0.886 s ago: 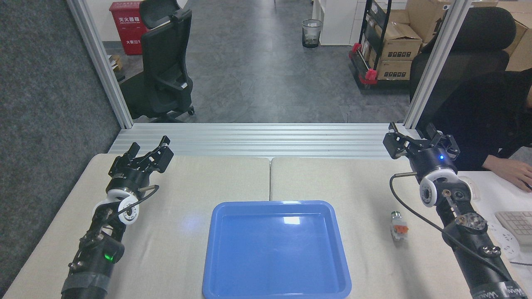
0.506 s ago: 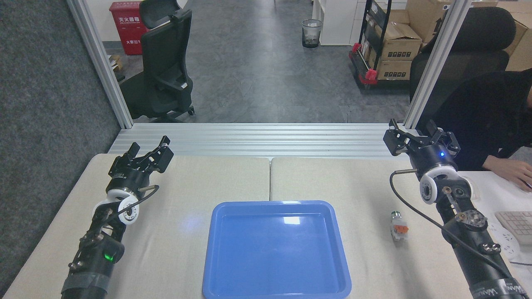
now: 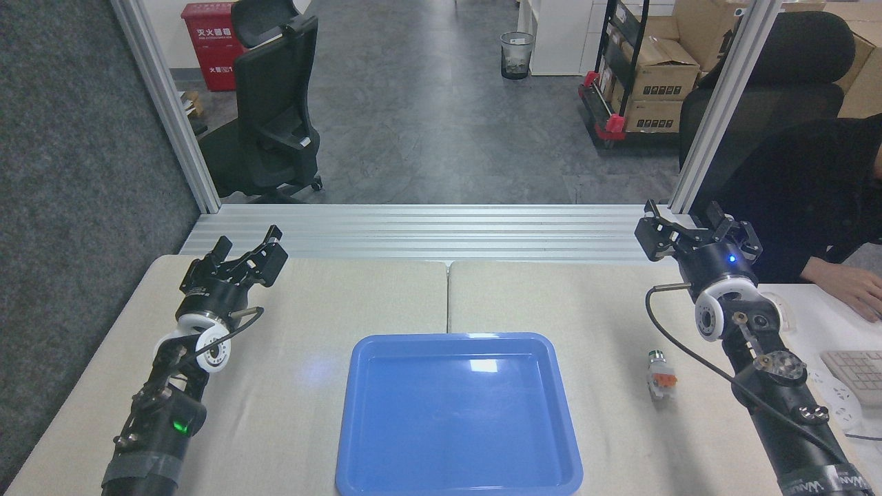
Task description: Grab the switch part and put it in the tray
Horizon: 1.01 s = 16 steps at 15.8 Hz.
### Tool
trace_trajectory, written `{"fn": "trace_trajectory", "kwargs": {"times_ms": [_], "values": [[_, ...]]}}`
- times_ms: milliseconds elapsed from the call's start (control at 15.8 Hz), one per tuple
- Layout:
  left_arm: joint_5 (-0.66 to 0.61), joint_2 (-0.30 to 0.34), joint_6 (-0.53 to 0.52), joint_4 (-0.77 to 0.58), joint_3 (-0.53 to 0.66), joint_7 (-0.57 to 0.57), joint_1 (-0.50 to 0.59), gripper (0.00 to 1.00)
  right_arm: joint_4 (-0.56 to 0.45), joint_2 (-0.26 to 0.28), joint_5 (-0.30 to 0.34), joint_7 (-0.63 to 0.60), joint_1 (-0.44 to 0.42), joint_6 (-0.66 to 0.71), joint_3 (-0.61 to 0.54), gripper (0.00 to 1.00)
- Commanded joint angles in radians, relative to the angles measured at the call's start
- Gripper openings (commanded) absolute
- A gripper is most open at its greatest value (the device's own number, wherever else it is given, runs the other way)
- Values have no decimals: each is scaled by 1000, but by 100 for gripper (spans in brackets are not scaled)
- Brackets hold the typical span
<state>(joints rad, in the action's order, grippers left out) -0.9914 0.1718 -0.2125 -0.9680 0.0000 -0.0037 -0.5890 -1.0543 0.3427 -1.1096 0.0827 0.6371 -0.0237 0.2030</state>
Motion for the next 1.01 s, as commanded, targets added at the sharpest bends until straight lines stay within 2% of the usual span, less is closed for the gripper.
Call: {"fn": "trace_trajectory", "kwargs": {"times_ms": [0,316,823,949], "values": [[-1,0,1,0,-23,-1,0,100,2,1,-1,0,-5,-1,-2,100],[0,0,1,0,-23,-1,0,100,0,51,0,-3,-36,-1,-4,100],[0,0,1,0,-23,-1,0,100,-13,59,0,-3,-46,-2,-4,100],[-1,0,1,0,-23,1,0,100,-42,65,2,-3,-88,-2,-5,100]]}}
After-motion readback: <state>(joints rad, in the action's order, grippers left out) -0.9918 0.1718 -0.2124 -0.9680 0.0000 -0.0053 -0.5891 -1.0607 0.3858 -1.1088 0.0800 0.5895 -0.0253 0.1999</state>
